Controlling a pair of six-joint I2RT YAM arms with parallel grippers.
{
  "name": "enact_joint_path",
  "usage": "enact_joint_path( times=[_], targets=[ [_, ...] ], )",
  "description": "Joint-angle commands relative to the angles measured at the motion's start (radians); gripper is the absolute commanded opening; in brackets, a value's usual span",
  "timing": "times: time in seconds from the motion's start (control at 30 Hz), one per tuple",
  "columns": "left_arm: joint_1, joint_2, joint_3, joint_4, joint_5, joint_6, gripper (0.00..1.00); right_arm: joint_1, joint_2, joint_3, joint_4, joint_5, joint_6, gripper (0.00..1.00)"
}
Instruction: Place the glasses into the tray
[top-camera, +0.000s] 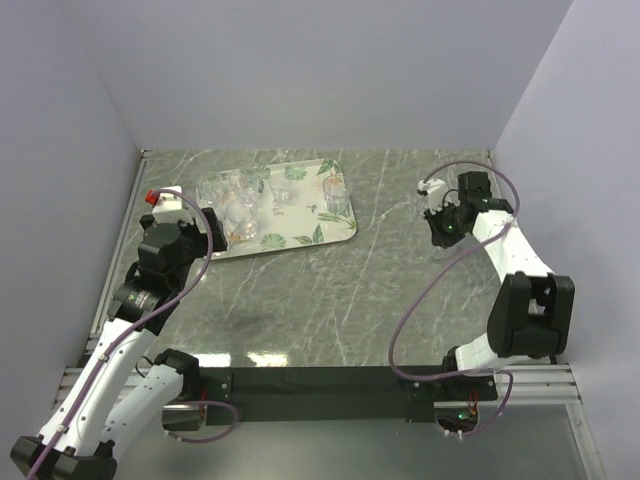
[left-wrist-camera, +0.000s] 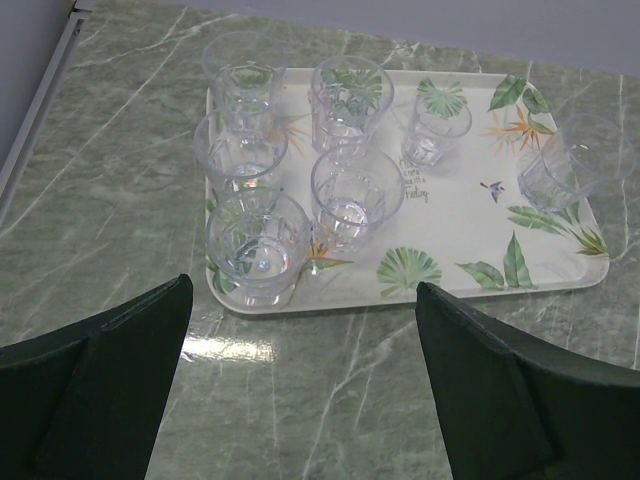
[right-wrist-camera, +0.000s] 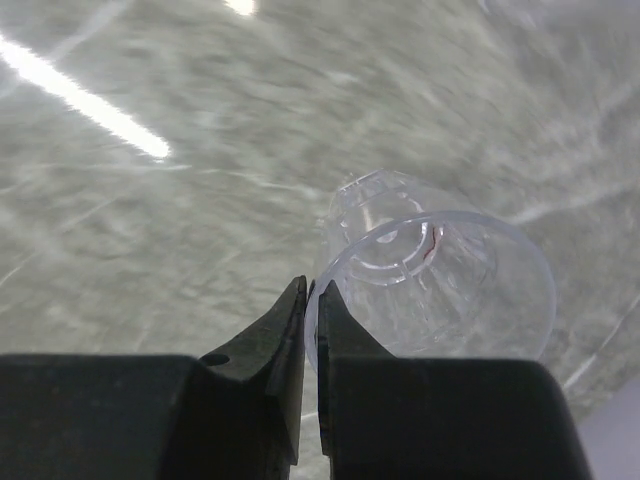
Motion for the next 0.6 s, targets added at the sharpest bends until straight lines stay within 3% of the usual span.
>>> enact_joint_path(
  times=[0.0, 0.27, 0.57],
  targets=[
    [0.002, -0.019, -0.001, 0.042, -0.015, 0.016, 0.99, 0.092, -0.104, -0.012, -0.038, -0.101, -0.099, 0.0],
    [0.002, -0.021, -0.003, 0.042, -0.031, 0.016, 0.99, 0.335, -0.132, 0.078, -0.127, -0.179, -0.176, 0.0],
    [0.003, -0.037, -0.009, 0.047, -0.08, 0.019, 0.99, 0.586, 0.095, 0.407, -0.197, -0.138, -0.297, 0.0]
  ],
)
